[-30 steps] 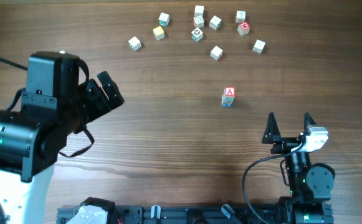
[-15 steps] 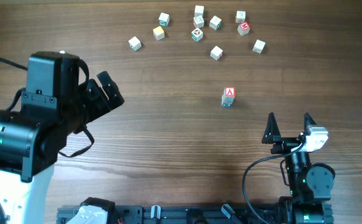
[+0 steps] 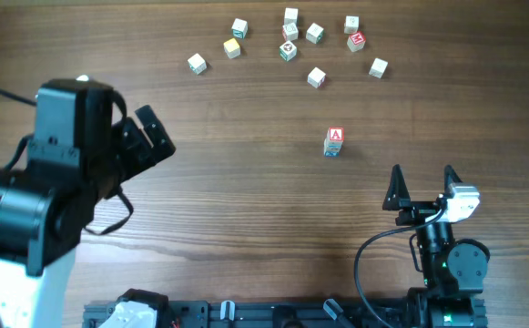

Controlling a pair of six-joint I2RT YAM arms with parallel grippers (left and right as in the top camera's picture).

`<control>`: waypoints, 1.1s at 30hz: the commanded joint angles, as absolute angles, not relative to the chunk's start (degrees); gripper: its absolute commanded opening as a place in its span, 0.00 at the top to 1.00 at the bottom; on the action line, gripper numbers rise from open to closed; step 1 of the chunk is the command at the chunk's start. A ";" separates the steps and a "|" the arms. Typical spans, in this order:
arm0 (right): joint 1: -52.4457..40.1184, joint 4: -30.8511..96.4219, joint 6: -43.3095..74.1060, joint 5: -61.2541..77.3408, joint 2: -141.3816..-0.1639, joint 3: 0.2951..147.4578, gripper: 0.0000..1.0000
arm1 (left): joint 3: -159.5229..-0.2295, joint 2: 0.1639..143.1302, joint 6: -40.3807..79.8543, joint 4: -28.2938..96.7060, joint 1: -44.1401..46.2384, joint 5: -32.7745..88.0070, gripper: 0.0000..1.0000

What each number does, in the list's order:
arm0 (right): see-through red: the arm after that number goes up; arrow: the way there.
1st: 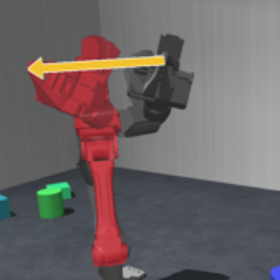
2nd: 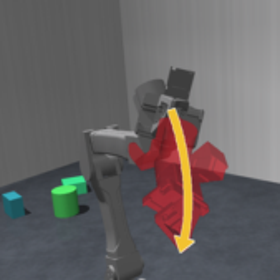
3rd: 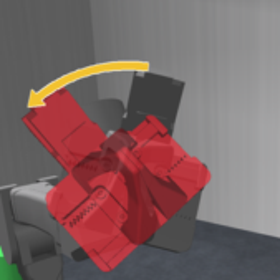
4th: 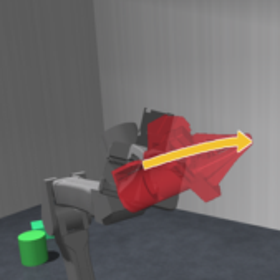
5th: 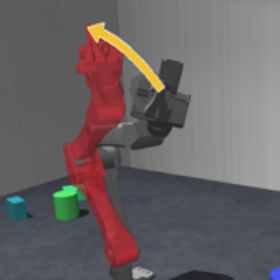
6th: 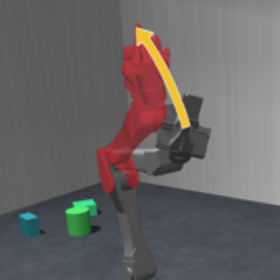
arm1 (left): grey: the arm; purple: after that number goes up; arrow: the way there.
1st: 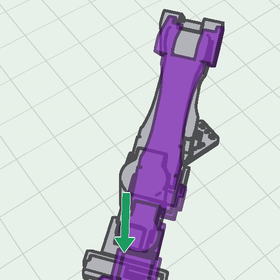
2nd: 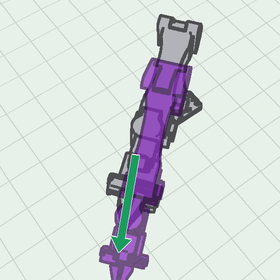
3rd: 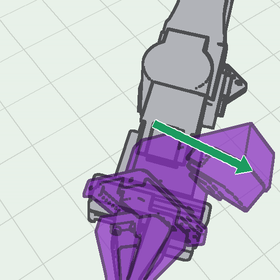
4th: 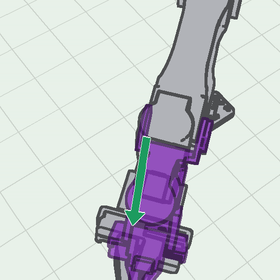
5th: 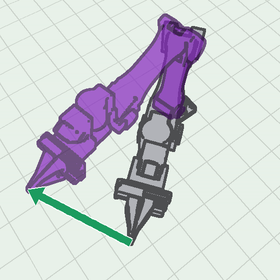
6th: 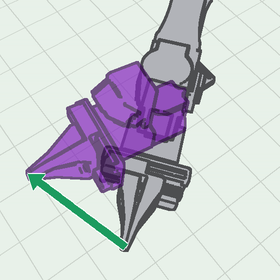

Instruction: Form a tower

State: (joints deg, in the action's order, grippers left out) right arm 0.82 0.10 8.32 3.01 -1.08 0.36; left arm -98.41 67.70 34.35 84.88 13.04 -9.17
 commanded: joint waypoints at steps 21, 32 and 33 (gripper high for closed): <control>1.10 -0.08 9.06 3.97 -0.25 0.32 0.00 | -34.65 9.61 33.47 46.46 0.56 -2.31 0.00; 1.10 -0.08 9.06 3.95 -0.27 0.32 0.00 | -4.43 0.16 33.43 13.91 0.51 -5.32 0.00; 1.10 -0.08 9.04 3.97 -0.27 0.30 0.00 | -4.43 0.16 33.41 13.85 0.51 -6.72 0.00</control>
